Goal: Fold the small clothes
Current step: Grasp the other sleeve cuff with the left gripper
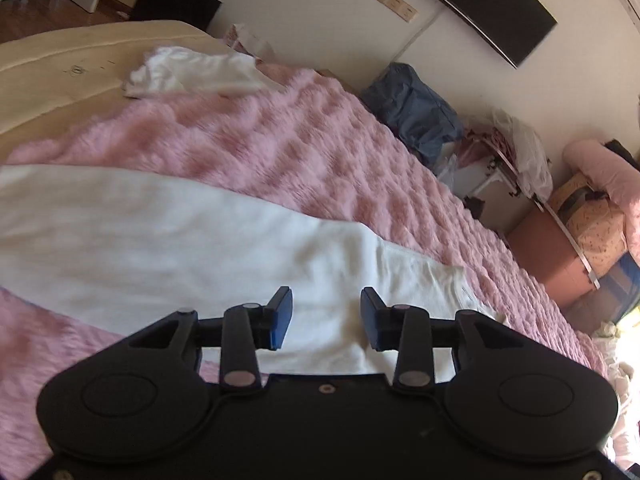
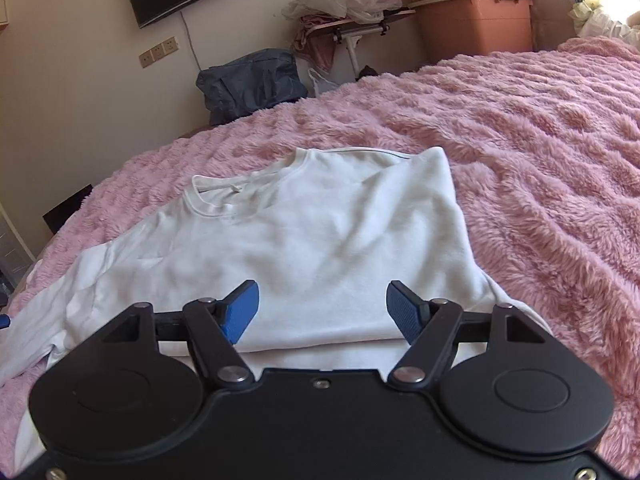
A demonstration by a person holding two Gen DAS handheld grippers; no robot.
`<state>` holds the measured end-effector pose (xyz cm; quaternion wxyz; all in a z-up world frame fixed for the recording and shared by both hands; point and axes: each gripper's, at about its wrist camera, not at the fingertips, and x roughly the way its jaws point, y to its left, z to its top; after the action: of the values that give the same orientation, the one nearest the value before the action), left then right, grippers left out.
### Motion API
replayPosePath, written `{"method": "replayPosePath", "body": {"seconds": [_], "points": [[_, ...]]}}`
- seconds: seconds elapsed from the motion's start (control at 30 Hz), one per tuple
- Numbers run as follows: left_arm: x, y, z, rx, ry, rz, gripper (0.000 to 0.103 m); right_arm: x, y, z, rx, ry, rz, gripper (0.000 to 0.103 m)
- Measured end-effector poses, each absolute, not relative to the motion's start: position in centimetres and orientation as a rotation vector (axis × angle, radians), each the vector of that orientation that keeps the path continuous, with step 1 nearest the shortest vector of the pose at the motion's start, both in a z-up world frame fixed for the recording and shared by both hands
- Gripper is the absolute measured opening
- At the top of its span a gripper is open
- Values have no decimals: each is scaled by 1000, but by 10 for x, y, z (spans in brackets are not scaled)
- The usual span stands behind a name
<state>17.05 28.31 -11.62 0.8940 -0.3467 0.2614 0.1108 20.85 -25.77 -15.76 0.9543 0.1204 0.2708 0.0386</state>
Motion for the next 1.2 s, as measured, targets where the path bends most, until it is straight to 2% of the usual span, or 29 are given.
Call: {"method": "replayPosePath", "body": {"seconds": [0.2,0.4,0.83,0.93,0.97,1.0,1.2], "points": [[83,345,-134,-872,509,481,40,195,-193,-144,201,548,241,73],[31,392,-170,-1038,416,652,40,187,-144,-143,134,567,337,73],[34,466,-224,-1197,339,735,38,192,-90,-161,60,634,404,73],[32,467,-227,-1194,269,725,31,194,-81,-164,55,645,416,73],[32,466,-226,-1176,252,724,10,195,-78,-166,53,650,418,73],[31,464,-222,-1148,239,723,5,196,-76,-167,53,653,420,73],[35,452,-187,-1071,126,650,4,197,-76,-169,52,660,420,73]]}}
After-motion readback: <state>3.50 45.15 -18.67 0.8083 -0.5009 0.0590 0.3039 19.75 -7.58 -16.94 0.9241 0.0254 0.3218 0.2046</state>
